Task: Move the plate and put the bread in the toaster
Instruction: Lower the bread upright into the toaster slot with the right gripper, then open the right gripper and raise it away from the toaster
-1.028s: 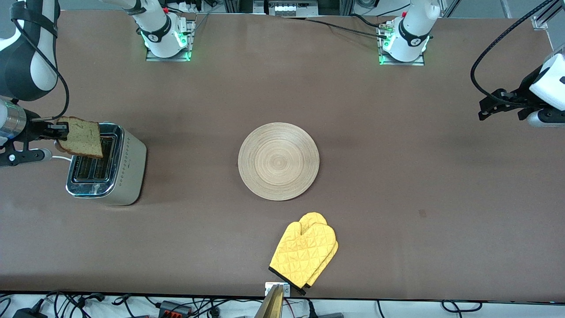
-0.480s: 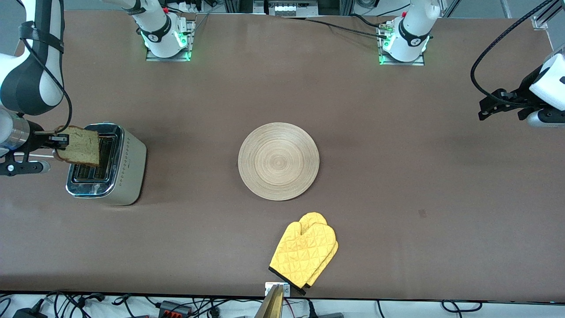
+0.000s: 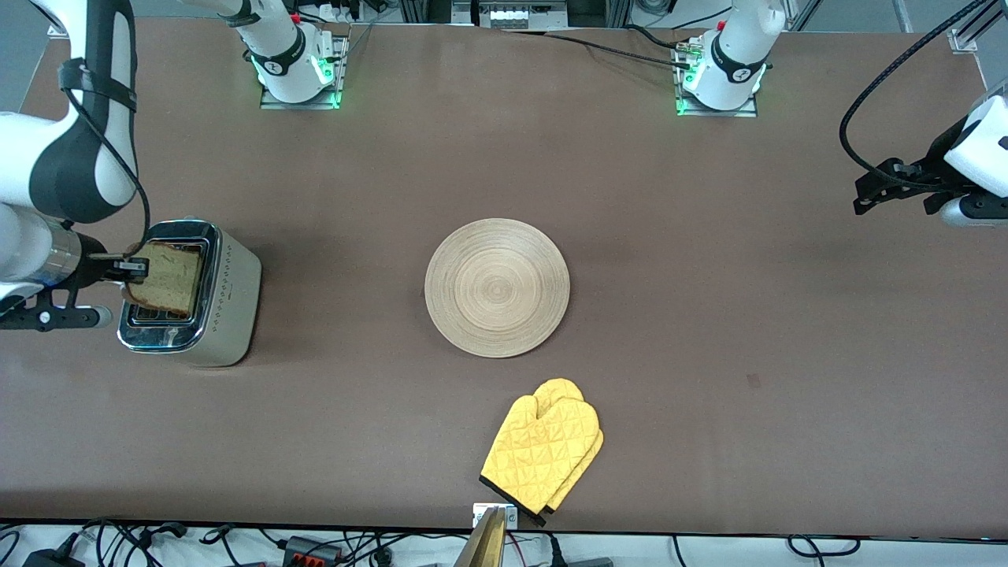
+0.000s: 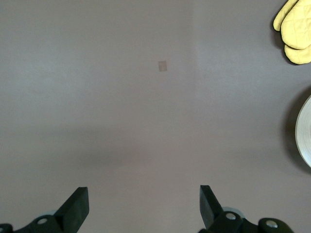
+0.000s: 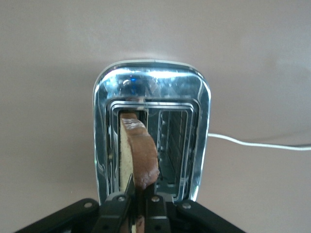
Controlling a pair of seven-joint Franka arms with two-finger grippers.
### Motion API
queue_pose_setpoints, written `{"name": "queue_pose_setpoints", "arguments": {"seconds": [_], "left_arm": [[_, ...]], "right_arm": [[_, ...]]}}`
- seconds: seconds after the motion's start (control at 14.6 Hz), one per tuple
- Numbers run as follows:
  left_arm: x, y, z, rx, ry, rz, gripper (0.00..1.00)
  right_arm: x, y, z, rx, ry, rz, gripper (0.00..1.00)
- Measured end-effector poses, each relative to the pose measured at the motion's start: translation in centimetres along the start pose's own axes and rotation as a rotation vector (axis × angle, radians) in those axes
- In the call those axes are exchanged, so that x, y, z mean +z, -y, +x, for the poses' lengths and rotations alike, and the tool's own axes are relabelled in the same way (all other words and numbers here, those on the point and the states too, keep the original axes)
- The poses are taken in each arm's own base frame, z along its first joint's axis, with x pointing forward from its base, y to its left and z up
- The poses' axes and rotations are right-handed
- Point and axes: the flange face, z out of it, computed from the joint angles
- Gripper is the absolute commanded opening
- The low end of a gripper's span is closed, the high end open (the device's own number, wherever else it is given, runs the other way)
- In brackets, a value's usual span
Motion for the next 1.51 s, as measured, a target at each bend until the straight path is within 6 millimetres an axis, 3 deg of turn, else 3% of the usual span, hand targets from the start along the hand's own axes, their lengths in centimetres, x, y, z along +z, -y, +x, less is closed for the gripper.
{"name": "queue_pose_setpoints", "arguments": {"seconds": [0.34, 0.41, 0.48, 0.62, 0.69, 0.82, 0.96, 1.51], "left_arm": [[0.0, 0.0, 0.0, 0.0, 0.0, 0.0, 1.0], [0.0, 0.0, 0.0, 0.0, 0.0, 0.0, 1.0], [0.0, 0.0, 0.0, 0.0, 0.0, 0.0, 1.0], [0.0, 0.0, 0.0, 0.0, 0.0, 0.0, 1.0], [0.0, 0.0, 0.0, 0.0, 0.0, 0.0, 1.0], [0.0, 0.0, 0.0, 0.0, 0.0, 0.0, 1.0], [0.0, 0.0, 0.0, 0.0, 0.0, 0.0, 1.0], [0.0, 0.0, 0.0, 0.0, 0.0, 0.0, 1.0]], "right_arm": [[0.3, 0.3, 0.6, 0.0, -0.012, -0.005, 0.0], [0.3, 0.3, 0.6, 0.0, -0.017, -0.001, 0.09], [0.3, 0.4, 0.6, 0.0, -0.018, 0.001, 0.34], [0.3, 0.4, 0.6, 0.0, -0.019, 0.001, 0.66], [0.3, 0.4, 0.7, 0.0, -0.02, 0.002, 0.68], [0.3, 0.7, 0.8, 0.002, -0.029, 0.02, 0.84], [0.2, 0.9, 0.8, 0.005, -0.035, 0.043, 0.94], [-2.0, 0.8, -0.1, 0.002, -0.034, 0.072, 1.0]]}}
